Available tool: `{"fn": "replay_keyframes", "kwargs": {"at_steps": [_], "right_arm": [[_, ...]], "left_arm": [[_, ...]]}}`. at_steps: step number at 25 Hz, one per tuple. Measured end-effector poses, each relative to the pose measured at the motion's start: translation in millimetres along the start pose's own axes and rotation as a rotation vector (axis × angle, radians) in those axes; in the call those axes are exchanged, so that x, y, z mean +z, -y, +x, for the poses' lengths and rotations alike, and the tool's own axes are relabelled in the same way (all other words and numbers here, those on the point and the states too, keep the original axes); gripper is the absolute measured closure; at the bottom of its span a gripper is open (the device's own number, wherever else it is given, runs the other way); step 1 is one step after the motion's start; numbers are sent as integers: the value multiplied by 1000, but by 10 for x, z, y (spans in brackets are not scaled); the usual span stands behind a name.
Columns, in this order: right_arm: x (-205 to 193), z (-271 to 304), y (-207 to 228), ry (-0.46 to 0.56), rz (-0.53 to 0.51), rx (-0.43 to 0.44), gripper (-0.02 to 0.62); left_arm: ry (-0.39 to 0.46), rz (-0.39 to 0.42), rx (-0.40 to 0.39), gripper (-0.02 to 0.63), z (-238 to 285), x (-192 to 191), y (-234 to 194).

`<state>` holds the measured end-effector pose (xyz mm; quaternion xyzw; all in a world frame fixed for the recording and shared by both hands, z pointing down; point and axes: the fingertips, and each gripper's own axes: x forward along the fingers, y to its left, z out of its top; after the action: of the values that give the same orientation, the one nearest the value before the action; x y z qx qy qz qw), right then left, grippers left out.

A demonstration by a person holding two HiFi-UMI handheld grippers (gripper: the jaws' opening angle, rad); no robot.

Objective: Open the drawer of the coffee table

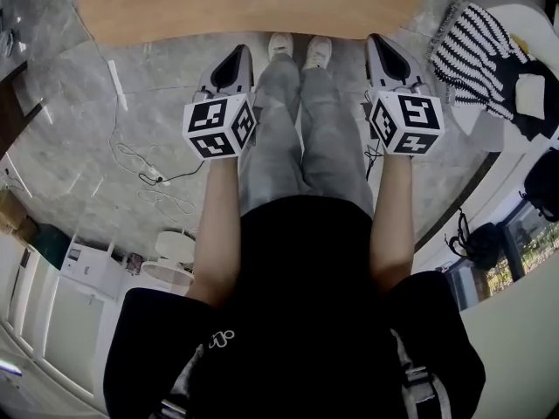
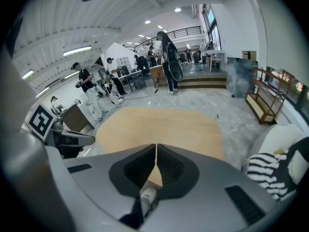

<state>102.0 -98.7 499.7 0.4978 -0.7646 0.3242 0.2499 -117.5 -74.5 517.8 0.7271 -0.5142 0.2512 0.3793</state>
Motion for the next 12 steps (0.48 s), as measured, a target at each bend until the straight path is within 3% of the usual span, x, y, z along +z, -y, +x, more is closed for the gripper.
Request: {"fn": "replay_keyframes", "kwargs": {"at_steps": [12], "right_arm": [[-907,354,130,-106,66,23,583]], "left_arm": [[-111,-7,12,595,442,-704,-277]]}}
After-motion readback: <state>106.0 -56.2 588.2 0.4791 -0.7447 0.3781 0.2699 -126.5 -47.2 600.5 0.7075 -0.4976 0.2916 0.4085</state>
